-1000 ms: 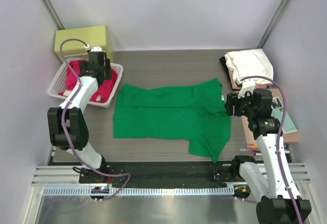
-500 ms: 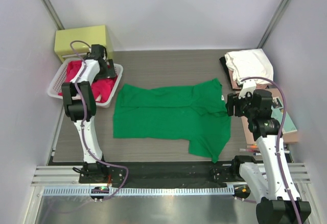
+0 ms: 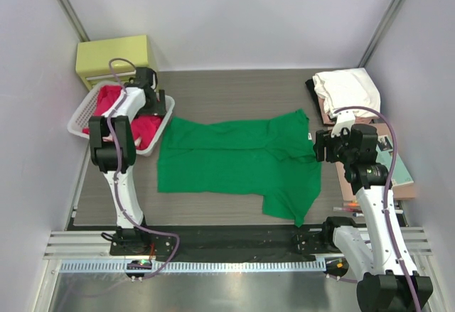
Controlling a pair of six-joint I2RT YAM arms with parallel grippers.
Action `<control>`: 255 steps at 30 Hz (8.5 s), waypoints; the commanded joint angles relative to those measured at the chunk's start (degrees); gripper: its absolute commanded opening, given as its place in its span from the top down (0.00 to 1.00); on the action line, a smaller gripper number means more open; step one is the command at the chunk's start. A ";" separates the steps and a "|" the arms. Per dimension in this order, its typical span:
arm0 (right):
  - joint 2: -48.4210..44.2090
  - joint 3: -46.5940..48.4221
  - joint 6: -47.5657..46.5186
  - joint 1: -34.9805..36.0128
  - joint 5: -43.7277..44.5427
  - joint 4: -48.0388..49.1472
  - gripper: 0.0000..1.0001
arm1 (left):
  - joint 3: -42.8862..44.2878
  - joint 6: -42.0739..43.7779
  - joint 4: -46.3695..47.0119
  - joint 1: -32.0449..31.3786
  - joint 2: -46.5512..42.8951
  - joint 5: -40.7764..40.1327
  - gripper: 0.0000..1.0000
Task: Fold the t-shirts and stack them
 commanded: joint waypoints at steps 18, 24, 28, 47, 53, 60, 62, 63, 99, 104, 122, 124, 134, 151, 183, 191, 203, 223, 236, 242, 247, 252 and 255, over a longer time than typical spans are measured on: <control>-0.19 -0.49 -0.58 0.04 -1.98 1.32 0.31 | 34.42 4.64 -19.38 -18.95 22.19 4.06 0.07; 2.09 -0.32 -0.93 0.04 -1.90 1.50 0.31 | 36.65 5.96 -17.81 -19.66 23.53 7.13 0.06; 3.41 -0.14 -1.02 0.04 -2.07 1.68 0.32 | 35.78 11.99 -16.93 -23.42 23.00 7.23 0.06; 1.04 -0.67 -1.37 0.04 -2.42 1.41 0.31 | 43.95 11.77 -20.01 -29.69 28.09 2.75 0.02; 1.65 -0.49 -1.63 0.04 -2.86 1.24 0.31 | 43.06 9.92 -19.57 -22.92 29.77 2.83 0.02; 1.65 -0.49 -1.81 0.04 -3.21 1.24 0.31 | 40.35 12.20 -15.89 -19.57 26.96 2.66 0.01; 1.48 -0.49 -1.81 0.04 -3.21 1.24 0.31 | 38.50 12.64 -14.65 -19.57 25.38 3.71 0.01; 1.48 -0.49 -1.81 0.04 -3.21 1.15 0.31 | 38.67 12.64 -14.82 -19.57 25.20 3.80 0.01; 38.19 33.32 1.27 12.92 -5.79 -3.24 0.31 | -22.22 6.58 4.97 -2.43 -56.44 -8.59 0.00; 56.91 54.11 1.88 22.79 -5.41 -9.21 0.34 | -27.77 8.42 4.08 2.66 -61.37 -7.71 0.00; 97.44 102.96 -1.28 37.83 1.01 -18.80 0.34 | -30.77 9.83 0.30 6.89 -58.65 -3.15 0.00; 98.68 101.21 -0.85 37.83 -0.40 -17.76 0.34 | -30.59 9.74 -0.23 6.97 -59.35 -3.06 0.00; 102.72 93.28 -2.33 33.88 3.10 -12.91 0.38 | -32.25 9.92 -1.02 6.89 -59.88 -1.74 0.00; 106.70 97.46 -0.31 22.54 9.99 -5.45 0.00 | -33.31 10.27 -1.64 6.89 -59.44 1.07 0.00; 50.93 37.81 -3.21 37.22 -0.12 -0.24 0.99 | -36.83 10.53 -1.28 7.06 -61.73 8.37 0.00; 63.25 45.02 -4.44 43.45 -4.70 -5.52 0.99 | -37.09 10.97 -1.81 6.97 -61.64 7.31 0.00; 77.93 66.81 -6.99 44.78 -2.69 -9.92 0.99 | -37.18 11.32 -1.99 6.97 -61.38 6.61 0.00; 77.07 62.71 -4.53 30.27 25.00 6.16 0.99 | -37.18 11.32 -2.34 6.97 -61.03 7.84 0.00; 41.14 35.29 -2.00 39.94 15.80 9.79 0.99 | -37.79 10.97 -2.51 6.97 -60.24 13.19 0.00; 18.99 17.75 -9.54 39.33 8.66 -3.86 0.99 | -37.53 12.38 -3.22 1.38 -52.87 18.66 0.00; 6.42 7.87 -10.16 28.89 15.26 -3.42 0.99 | -30.88 16.77 -2.07 -17.26 -41.45 2.32 0.00; 1.30 6.19 -8.05 22.80 14.53 -4.03 0.99 | -20.15 12.74 -5.50 -19.40 -26.32 17.40 0.00; 1.13 6.02 -6.73 22.63 13.32 -4.48 0.99 | -15.48 10.28 -5.60 -19.48 -21.32 20.66 0.00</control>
